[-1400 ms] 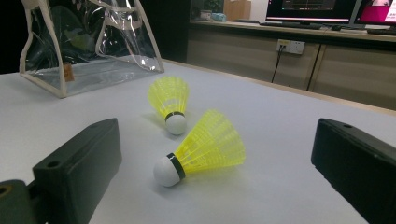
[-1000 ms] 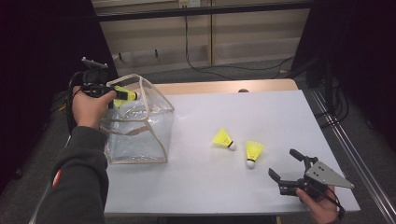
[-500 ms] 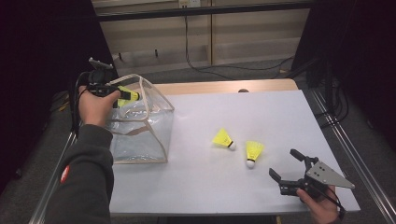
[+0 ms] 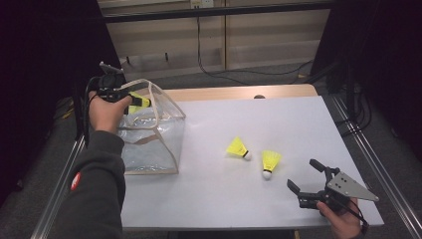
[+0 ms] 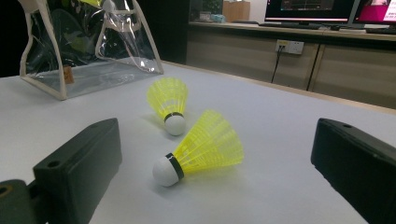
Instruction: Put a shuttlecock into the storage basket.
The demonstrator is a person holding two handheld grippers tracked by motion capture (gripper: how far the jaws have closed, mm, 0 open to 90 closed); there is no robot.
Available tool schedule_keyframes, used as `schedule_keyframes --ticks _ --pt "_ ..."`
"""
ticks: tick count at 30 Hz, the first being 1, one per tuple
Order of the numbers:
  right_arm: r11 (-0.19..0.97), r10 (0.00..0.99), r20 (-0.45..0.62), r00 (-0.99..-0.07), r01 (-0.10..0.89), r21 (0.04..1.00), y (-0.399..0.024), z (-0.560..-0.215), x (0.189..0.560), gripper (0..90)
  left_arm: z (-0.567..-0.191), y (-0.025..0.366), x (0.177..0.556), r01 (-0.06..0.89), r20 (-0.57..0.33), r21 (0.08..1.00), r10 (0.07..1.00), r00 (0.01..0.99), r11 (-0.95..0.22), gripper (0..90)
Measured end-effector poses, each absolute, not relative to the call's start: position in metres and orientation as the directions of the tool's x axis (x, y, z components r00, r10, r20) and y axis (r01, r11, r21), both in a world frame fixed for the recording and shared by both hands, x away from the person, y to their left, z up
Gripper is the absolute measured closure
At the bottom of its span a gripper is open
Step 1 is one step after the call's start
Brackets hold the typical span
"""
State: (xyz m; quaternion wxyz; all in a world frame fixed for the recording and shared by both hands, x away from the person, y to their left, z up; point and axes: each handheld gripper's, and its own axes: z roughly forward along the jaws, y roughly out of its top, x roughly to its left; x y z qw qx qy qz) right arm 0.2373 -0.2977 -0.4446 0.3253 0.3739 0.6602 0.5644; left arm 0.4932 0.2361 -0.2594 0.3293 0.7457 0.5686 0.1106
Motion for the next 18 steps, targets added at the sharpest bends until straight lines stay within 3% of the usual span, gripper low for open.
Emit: schedule_keyframes --ticks 12,18 --pt "0.078 0.862 -0.005 -0.507 0.124 0.989 -0.2984 -0.4450 0.2371 1.7 -0.2652 0.2366 0.5021 0.782 -0.214 0.611 0.925 0.314 -0.124 88.4" --pt "0.080 0.861 -0.006 -0.509 0.124 0.989 -0.2984 -0.4452 0.2369 1.7 -0.2663 0.2351 0.5029 0.769 -0.201 0.629 0.931 0.306 -0.117 79.5"
